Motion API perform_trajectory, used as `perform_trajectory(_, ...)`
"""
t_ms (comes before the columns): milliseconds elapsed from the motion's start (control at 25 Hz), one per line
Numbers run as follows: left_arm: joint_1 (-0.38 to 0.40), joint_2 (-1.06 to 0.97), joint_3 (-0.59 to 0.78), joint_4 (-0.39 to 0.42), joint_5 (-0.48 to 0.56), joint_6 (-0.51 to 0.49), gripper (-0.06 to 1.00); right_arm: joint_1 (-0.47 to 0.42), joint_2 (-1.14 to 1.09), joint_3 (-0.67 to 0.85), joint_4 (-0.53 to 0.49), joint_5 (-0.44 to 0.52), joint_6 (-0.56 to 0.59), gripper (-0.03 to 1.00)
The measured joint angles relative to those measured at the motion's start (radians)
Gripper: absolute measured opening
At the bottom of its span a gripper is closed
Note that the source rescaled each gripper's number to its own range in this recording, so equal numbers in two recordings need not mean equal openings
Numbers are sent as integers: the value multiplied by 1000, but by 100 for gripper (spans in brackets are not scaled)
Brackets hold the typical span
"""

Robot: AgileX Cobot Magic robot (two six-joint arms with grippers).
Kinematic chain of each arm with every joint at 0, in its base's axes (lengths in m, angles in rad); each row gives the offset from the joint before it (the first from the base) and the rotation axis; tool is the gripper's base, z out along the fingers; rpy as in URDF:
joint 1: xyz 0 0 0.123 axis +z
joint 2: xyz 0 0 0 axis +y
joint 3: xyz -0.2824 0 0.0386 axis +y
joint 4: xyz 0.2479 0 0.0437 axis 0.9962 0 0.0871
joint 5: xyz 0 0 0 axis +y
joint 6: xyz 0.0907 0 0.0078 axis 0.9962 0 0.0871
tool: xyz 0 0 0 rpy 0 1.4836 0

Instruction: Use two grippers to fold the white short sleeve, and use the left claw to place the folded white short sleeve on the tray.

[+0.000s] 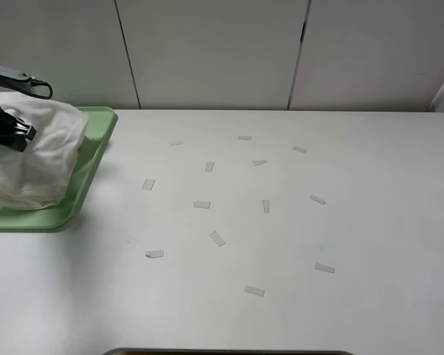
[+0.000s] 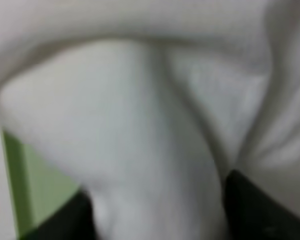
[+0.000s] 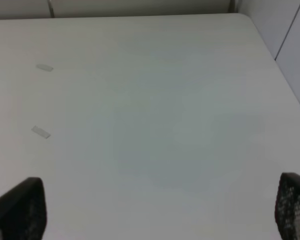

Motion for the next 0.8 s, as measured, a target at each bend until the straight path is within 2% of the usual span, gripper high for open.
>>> perform_trajectory(40, 0, -1, 0, 0, -8, 0, 61, 0, 0, 0, 0, 0, 0, 100)
perform_trajectory(80, 0, -1, 0, 0, -8, 0, 61, 0, 0, 0, 0, 0, 0, 100)
perform_trajectory(160, 0, -1, 0, 0, -22, 0, 84, 0, 0, 0, 0, 0, 0, 100)
perform_trajectory(240, 0, -1, 0, 0, -30, 0, 93, 0, 0, 0, 0, 0, 0, 100)
perform_trajectory(360, 0, -2, 0, 0, -48, 0, 99, 0, 0, 0, 0, 0, 0, 100)
perform_trajectory(520, 0, -7, 0, -15, -38, 0, 100, 0, 0, 0, 0, 0, 0, 100)
perform_trajectory(800, -1, -136, 0, -89, 103, 0, 100, 0, 0, 0, 0, 0, 0, 100)
